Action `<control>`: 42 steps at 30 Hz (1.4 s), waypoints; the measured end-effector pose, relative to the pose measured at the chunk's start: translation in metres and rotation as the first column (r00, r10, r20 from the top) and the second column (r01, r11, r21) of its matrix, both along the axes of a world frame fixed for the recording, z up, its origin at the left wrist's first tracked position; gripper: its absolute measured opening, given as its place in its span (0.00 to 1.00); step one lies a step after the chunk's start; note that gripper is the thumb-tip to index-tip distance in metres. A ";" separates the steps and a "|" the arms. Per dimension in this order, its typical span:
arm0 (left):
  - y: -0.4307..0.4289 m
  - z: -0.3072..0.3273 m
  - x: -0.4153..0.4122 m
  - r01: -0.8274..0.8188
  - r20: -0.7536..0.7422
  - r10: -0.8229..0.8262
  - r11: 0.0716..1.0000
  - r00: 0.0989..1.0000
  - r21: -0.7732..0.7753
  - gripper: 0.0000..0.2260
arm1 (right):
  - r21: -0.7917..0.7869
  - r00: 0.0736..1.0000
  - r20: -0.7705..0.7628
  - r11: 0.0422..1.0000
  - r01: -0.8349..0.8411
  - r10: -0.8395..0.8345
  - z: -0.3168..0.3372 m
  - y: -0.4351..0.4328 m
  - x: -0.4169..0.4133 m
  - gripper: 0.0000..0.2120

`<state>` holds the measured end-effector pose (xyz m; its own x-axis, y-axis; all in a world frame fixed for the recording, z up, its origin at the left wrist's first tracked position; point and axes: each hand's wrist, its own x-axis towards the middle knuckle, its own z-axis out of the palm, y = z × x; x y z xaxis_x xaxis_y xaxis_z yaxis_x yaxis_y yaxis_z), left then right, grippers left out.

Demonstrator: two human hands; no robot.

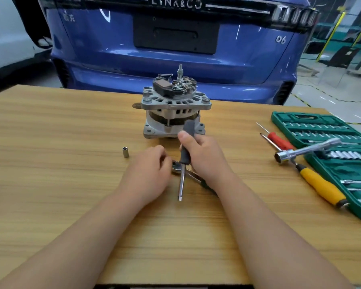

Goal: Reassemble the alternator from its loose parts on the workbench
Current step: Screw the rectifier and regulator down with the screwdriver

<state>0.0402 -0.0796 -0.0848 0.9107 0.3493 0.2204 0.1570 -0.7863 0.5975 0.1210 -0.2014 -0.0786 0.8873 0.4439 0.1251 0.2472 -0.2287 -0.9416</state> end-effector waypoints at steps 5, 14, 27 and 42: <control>0.002 -0.021 0.013 0.012 0.149 -0.005 0.999 0.989 -0.048 0.15 | -0.096 0.995 0.051 0.992 0.086 -0.081 -0.005 0.000 0.008 0.20; -0.009 -0.014 0.026 0.075 0.141 -0.069 0.997 0.988 -0.034 0.11 | -0.071 0.999 -0.023 0.996 -0.049 0.048 0.008 -0.003 0.002 0.16; 0.007 -0.001 0.008 0.276 0.350 0.254 0.285 0.901 -0.918 0.11 | 0.042 0.976 0.189 0.992 -0.120 0.111 0.004 -0.026 -0.013 0.05; -0.001 -0.006 0.004 0.396 0.515 0.147 0.477 0.845 -0.785 0.07 | -0.048 1.000 0.022 0.999 -0.002 0.004 0.008 -0.015 -0.015 0.25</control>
<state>0.0441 -0.0804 -0.0907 0.8280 0.4912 0.2704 -0.3939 0.1662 0.9040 0.1062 -0.2168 -0.0707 0.8832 0.4526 0.1234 0.2688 -0.2728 -0.9237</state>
